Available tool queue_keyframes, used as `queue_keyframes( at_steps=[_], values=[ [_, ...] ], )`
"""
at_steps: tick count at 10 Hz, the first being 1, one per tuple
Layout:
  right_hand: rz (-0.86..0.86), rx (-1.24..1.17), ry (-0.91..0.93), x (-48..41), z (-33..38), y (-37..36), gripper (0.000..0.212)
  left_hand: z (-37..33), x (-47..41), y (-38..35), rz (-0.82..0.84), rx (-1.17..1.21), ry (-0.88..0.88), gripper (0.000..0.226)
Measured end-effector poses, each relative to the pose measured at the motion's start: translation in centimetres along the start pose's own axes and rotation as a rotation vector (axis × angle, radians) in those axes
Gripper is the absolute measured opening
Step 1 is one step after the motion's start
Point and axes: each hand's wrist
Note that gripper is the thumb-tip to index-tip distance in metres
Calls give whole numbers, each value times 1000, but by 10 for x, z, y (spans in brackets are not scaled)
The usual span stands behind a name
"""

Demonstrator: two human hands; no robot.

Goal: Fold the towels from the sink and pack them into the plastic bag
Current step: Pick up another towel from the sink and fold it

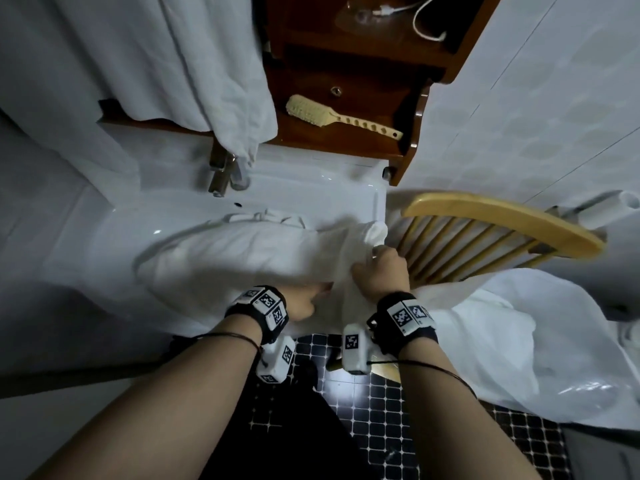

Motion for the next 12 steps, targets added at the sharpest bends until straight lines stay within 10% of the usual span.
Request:
queue_keyframes(
  at_steps=[2, 4, 6, 9, 10, 12],
  values=[
    [89, -57, 94, 6, 24, -29, 45, 10, 13, 15, -8, 25, 11, 40],
    [167, -281, 159, -5, 59, -75, 52, 90, 39, 43, -398, 91, 123, 40],
    [585, -257, 148, -19, 89, -162, 79, 167, 71, 52, -314, -99, 312, 42],
    [-2, 14, 21, -25, 82, -197, 46, 214, 106, 55, -13, -376, 630, 26],
    [-160, 120, -137, -27, 70, -200, 75, 225, 109, 50, 43, -345, 731, 30],
    [177, -305, -329, -39, 46, -190, 118, 200, 109, 63, -204, -279, 599, 26]
  ],
)
Point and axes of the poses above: each hand's wrist, its own x-axis away from the middle knuckle, its own y-axis out of the back of the hand, z = x × y, and after that the axes turned 9 degrees about z, right-handed
